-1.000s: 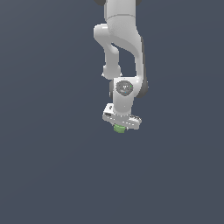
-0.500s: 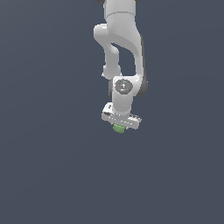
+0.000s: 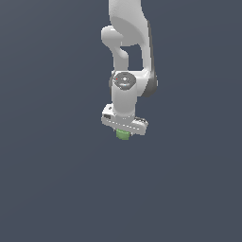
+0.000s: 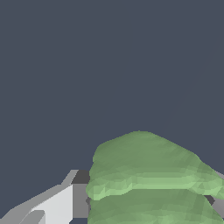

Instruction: Pick up the object and move it to a goal position.

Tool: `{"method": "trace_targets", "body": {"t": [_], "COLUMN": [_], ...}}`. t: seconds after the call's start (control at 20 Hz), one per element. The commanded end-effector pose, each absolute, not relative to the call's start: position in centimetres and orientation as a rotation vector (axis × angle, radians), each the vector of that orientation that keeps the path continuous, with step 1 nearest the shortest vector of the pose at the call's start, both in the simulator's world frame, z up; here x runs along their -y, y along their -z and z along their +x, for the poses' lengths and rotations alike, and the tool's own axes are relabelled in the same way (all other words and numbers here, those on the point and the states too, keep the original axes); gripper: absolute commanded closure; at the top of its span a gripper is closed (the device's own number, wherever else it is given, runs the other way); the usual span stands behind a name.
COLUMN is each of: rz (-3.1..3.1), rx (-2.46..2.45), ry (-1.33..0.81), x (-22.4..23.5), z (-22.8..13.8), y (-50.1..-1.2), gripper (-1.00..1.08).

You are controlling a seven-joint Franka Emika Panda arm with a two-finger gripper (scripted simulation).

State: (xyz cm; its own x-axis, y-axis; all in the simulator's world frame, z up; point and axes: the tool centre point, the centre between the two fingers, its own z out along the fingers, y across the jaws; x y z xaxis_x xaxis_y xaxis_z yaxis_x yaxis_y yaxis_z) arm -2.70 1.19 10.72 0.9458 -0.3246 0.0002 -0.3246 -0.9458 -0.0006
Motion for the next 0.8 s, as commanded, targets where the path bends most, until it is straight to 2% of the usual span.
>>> {"method": "trace_targets", "body": {"t": [0.0,0.35,0.75], "rz": [-3.098,-3.098,-3.098], "rx": [-0.517,-0.518,-0.518], "ry": [0.001,0.001,0.0], "x": [0.0,2.3,3.2], "z": [-2.2,-1.1,-0.6], "y": [-12.9,-17.3,-18.8], "gripper": [1.08,1.08,1.08]}}
